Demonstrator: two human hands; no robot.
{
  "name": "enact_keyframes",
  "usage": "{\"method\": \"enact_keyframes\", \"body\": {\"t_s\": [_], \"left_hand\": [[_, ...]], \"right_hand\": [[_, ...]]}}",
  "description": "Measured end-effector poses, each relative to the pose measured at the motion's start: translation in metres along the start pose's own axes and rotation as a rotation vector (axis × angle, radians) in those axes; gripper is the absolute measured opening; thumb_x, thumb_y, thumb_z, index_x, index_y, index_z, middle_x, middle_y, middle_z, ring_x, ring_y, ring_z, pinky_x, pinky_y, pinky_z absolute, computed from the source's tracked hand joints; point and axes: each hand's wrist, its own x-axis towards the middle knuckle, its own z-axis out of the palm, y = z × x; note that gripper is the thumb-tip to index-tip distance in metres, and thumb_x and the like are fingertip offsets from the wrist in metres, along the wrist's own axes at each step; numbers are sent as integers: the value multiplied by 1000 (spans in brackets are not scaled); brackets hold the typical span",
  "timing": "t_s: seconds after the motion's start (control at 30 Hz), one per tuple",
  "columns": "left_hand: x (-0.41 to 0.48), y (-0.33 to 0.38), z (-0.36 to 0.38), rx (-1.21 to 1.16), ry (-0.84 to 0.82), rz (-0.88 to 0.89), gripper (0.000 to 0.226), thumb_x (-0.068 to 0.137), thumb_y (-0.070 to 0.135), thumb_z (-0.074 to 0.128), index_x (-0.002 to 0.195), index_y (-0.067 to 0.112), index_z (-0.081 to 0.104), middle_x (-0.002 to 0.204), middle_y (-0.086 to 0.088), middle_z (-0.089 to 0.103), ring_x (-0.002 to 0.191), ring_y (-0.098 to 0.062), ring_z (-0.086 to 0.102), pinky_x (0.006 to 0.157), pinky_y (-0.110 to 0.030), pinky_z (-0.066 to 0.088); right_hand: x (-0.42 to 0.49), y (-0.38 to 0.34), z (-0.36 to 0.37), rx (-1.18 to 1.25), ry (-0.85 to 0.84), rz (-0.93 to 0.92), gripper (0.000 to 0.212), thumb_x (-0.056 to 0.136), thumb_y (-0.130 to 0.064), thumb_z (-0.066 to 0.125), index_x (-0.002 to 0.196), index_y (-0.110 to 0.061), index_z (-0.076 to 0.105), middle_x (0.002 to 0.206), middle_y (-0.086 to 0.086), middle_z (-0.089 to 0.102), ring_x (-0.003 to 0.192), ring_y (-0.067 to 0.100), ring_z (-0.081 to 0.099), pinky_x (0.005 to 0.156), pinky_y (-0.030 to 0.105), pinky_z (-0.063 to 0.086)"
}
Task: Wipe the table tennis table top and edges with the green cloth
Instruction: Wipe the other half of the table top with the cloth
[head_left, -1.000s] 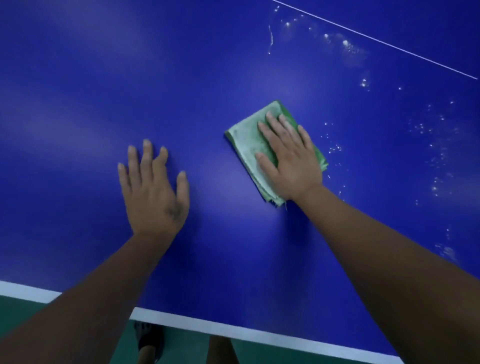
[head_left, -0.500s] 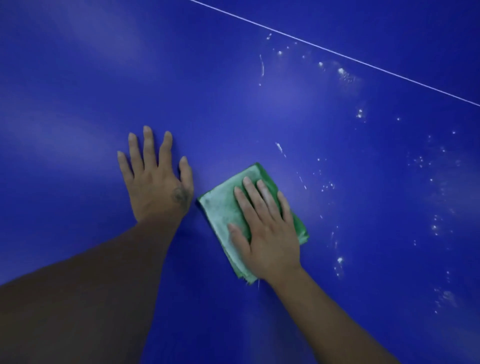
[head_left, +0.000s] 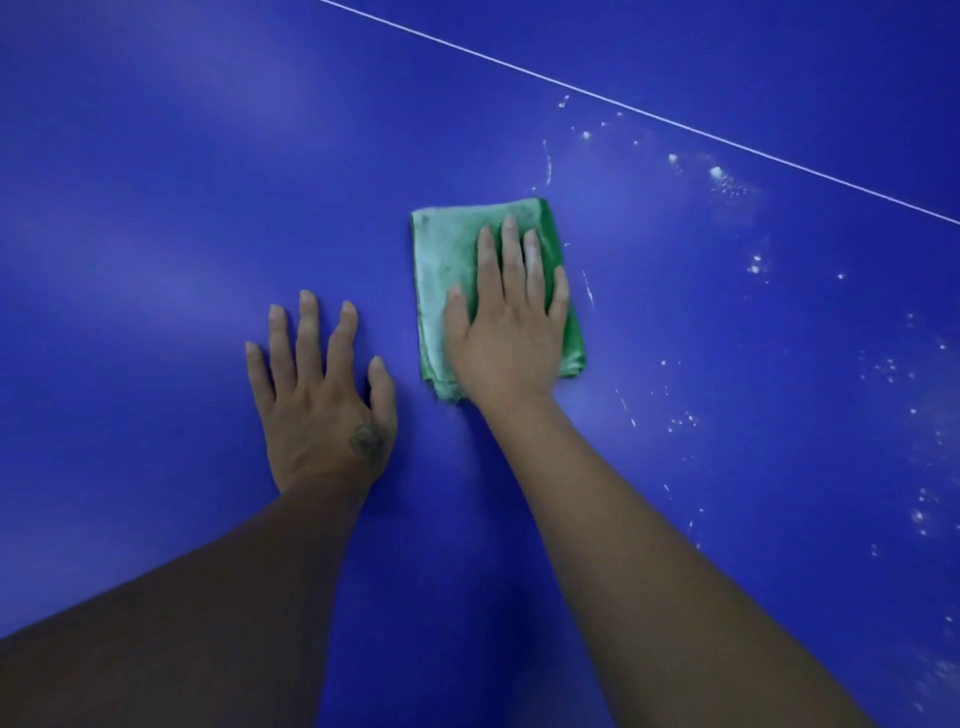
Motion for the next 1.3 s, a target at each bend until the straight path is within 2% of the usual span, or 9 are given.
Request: {"method": "enact_keyframes", "body": {"t_s": [0.17, 0.3, 0.5, 0.63, 0.73, 0.87, 0.97, 1.17, 1.3], "left_hand": [[3, 0, 0, 0, -21, -11, 64, 105, 42, 43, 165, 21, 44, 178, -9, 27, 166, -35, 17, 134, -60, 10], [3, -1, 1, -2, -38, -15, 64, 105, 42, 40, 166, 21, 42, 178, -8, 25, 167, -34, 14, 134, -61, 11], [4, -1, 2, -3, -43, -18, 63, 104, 40, 43, 164, 19, 45, 178, -9, 26, 167, -34, 15, 133, -62, 13], [7, -2, 4, -3, -53, -18, 63, 104, 39, 45, 164, 18, 46, 178, -10, 27, 167, -34, 15, 132, -62, 14], [6, -3, 5, 3, -76, -18, 64, 104, 39, 44, 164, 18, 45, 178, -10, 25, 167, -34, 14, 132, -63, 14], [4, -4, 6, 1, -98, -27, 66, 103, 40, 42, 166, 19, 42, 179, -9, 22, 168, -33, 11, 132, -63, 14], [5, -4, 8, -10, -66, -9, 64, 103, 37, 46, 163, 17, 46, 178, -11, 26, 167, -35, 16, 132, -64, 15], [4, -7, 9, -29, -84, -14, 65, 103, 38, 46, 165, 17, 44, 179, -10, 22, 167, -35, 14, 133, -62, 13], [3, -8, 11, -41, -80, -10, 64, 104, 36, 48, 164, 15, 45, 179, -11, 23, 167, -37, 16, 133, -63, 14]], "right_hand": [[-59, 18, -3, 27, 68, -84, 67, 107, -44, 48, 168, -17, 39, 179, 5, 26, 166, 24, 25, 133, 55, 18], [-63, 18, -1, 28, 54, -77, 70, 104, -44, 51, 169, -18, 38, 179, 4, 25, 167, 23, 22, 134, 56, 16], [20, -10, 6, 18, 47, -25, 70, 105, -46, 43, 169, -17, 38, 179, 5, 28, 166, 23, 23, 134, 55, 12], [95, -52, 16, 14, 0, 40, 72, 106, -48, 33, 173, -21, 26, 182, 2, 15, 169, 22, 10, 134, 55, 3], [133, -78, 20, 48, -31, 85, 73, 107, -48, 32, 174, -21, 21, 183, 1, 8, 169, 20, 3, 134, 55, -1], [166, -63, 18, 35, -34, 96, 74, 107, -52, 33, 174, -23, 20, 183, -2, 8, 169, 17, 4, 135, 51, 0], [183, -26, 12, 44, -29, 200, 73, 108, -51, 33, 174, -24, 19, 183, -2, 8, 169, 17, 4, 135, 49, -2], [179, 63, -9, 34, -7, 575, 71, 111, -49, 31, 175, -23, 16, 183, 0, 6, 169, 19, 2, 135, 50, -1], [168, 54, -8, 8, 4, 700, 69, 113, -48, 27, 175, -21, 13, 183, 2, 2, 169, 22, -2, 134, 55, 1]]}}
